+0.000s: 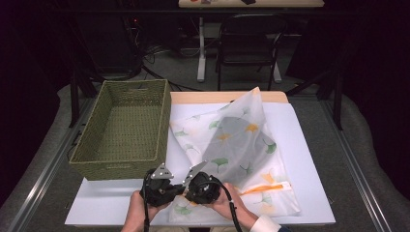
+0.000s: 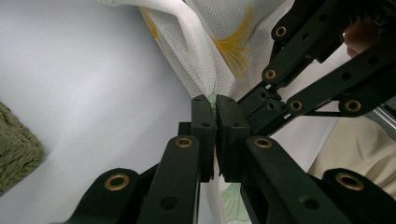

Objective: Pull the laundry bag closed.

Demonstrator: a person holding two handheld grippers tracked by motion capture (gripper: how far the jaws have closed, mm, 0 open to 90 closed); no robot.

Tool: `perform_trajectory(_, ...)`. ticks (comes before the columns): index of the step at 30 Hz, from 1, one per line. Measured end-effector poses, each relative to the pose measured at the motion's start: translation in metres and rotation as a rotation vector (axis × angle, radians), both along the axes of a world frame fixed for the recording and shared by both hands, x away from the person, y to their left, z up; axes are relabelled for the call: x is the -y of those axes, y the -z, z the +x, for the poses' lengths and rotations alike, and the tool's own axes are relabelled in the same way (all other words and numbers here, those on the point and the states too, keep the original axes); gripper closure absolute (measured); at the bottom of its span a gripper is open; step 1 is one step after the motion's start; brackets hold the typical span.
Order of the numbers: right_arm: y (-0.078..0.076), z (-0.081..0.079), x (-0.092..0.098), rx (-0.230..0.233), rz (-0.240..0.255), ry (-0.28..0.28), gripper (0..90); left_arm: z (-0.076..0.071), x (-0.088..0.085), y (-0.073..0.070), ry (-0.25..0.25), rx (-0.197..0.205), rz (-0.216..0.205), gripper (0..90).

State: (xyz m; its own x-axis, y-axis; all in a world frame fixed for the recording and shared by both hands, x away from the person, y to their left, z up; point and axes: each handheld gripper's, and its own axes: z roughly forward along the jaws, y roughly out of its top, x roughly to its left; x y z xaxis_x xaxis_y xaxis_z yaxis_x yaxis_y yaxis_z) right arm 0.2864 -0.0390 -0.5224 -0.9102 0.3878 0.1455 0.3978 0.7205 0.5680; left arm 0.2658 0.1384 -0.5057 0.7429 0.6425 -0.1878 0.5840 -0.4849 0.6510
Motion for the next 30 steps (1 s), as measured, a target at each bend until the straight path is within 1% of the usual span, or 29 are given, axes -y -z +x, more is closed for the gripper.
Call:
perform_trajectory(2, 0.0, 0.001, 0.001, -0.005, -0.005, 0.008, 90.0, 0.001, -0.001, 0.0, 0.004, 0.001, 0.008, 87.0)
perform_trajectory(3, 0.0, 0.001, 0.001, -0.009, -0.008, 0.011, 90.0, 0.001, -0.001, 0.0, -0.004, 0.002, -0.002, 87.0)
perform_trajectory(6, 0.001, 0.001, 0.002, -0.008, -0.021, 0.009, 90.0, 0.001, -0.002, 0.0, -0.001, -0.001, 0.005, 87.0)
perform_trajectory(9, 0.002, 0.002, 0.003, -0.018, -0.028, 0.02, 90.0, 0.001, -0.003, 0.001, -0.002, -0.005, 0.003, 87.0)
perform_trajectory(10, 0.002, 0.002, 0.004, -0.021, -0.029, 0.018, 90.0, 0.001, -0.003, 0.001, -0.002, -0.002, 0.01, 86.9)
perform_trajectory(11, 0.001, 0.002, 0.004, -0.026, -0.033, 0.022, 90.0, 0.001, -0.003, 0.001, -0.001, -0.002, 0.009, 87.0)
perform_trajectory(12, 0.001, 0.003, 0.004, -0.018, -0.041, 0.019, 90.0, 0.001, -0.004, 0.001, -0.001, -0.004, 0.009, 87.0)
perform_trajectory(13, 0.002, 0.003, 0.005, -0.025, -0.037, 0.022, 90.0, 0.001, -0.004, 0.001, 0.0, -0.006, 0.014, 87.0)
perform_trajectory(14, 0.001, 0.004, 0.005, -0.02, -0.048, 0.021, 90.0, 0.002, -0.004, 0.001, 0.001, -0.005, 0.011, 87.0)
perform_trajectory(16, 0.001, 0.003, 0.005, -0.031, -0.049, 0.028, 90.0, 0.002, -0.004, 0.002, -0.006, -0.007, 0.009, 87.0)
perform_trajectory(17, 0.002, 0.004, 0.006, -0.024, -0.059, 0.024, 90.0, 0.002, -0.005, 0.002, -0.009, -0.007, 0.008, 87.0)
perform_trajectory(19, 0.002, 0.004, 0.006, -0.032, -0.063, 0.032, 90.0, 0.002, -0.006, 0.002, -0.007, -0.005, 0.011, 87.1)
perform_trajectory(20, 0.002, 0.004, 0.007, -0.026, -0.073, 0.033, 90.0, 0.002, -0.006, 0.002, -0.007, -0.005, 0.014, 87.1)
perform_trajectory(21, 0.003, 0.004, 0.007, -0.025, -0.076, 0.033, 90.0, 0.002, -0.007, 0.002, -0.012, -0.007, 0.007, 87.1)
perform_trajectory(22, 0.003, 0.004, 0.007, -0.031, -0.081, 0.041, 90.0, 0.002, -0.007, 0.002, -0.016, -0.012, 0.006, 87.1)
perform_trajectory(25, 0.003, 0.005, 0.009, -0.033, -0.09, 0.047, 90.0, 0.002, -0.008, 0.003, -0.015, -0.008, 0.007, 87.2)
perform_trajectory(26, 0.003, 0.005, 0.009, -0.032, -0.096, 0.05, 90.0, 0.002, -0.008, 0.002, -0.022, -0.005, 0.009, 87.2)
perform_trajectory(27, 0.003, 0.005, 0.01, -0.031, -0.101, 0.052, 90.0, 0.003, -0.009, 0.002, -0.019, -0.009, 0.007, 87.2)
perform_trajectory(29, 0.004, 0.006, 0.012, -0.031, -0.108, 0.056, 90.0, 0.003, -0.01, 0.003, -0.029, -0.01, 0.004, 87.2)
perform_trajectory(30, 0.004, 0.006, 0.013, -0.039, -0.108, 0.059, 90.0, 0.003, -0.01, 0.004, -0.033, -0.011, 0.003, 87.2)
